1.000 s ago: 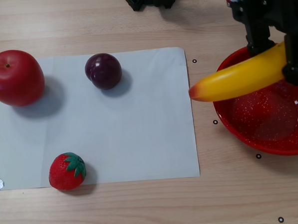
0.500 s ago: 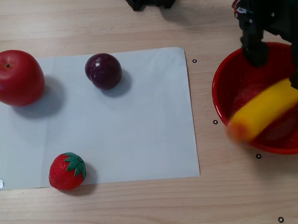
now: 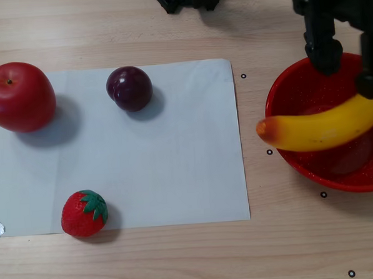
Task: Grasp the banana and put it in the red bowl.
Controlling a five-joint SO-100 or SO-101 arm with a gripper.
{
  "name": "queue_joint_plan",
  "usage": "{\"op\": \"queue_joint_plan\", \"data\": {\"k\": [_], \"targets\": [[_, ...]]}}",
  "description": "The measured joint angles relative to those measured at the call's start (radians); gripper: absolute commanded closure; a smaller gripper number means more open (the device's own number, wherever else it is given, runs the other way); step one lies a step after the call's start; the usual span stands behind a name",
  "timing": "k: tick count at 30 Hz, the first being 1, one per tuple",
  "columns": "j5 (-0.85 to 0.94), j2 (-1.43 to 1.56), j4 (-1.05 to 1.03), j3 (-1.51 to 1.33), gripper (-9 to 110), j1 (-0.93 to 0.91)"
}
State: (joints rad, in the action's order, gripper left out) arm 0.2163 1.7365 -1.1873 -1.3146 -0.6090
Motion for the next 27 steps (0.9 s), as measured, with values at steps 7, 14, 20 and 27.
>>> {"op": "queue_joint_plan", "data": {"k": [7,14,20,27], "targets": [[0.021,0.094,-0.100,0.000,101,0.067],[0.021,0.224,-0.155,0.002,101,0.172],[0.020,0.377,-0.101,-0.138,101,0.311],[-0.038,0.555,0.331,-0.624,101,0.407]]}}
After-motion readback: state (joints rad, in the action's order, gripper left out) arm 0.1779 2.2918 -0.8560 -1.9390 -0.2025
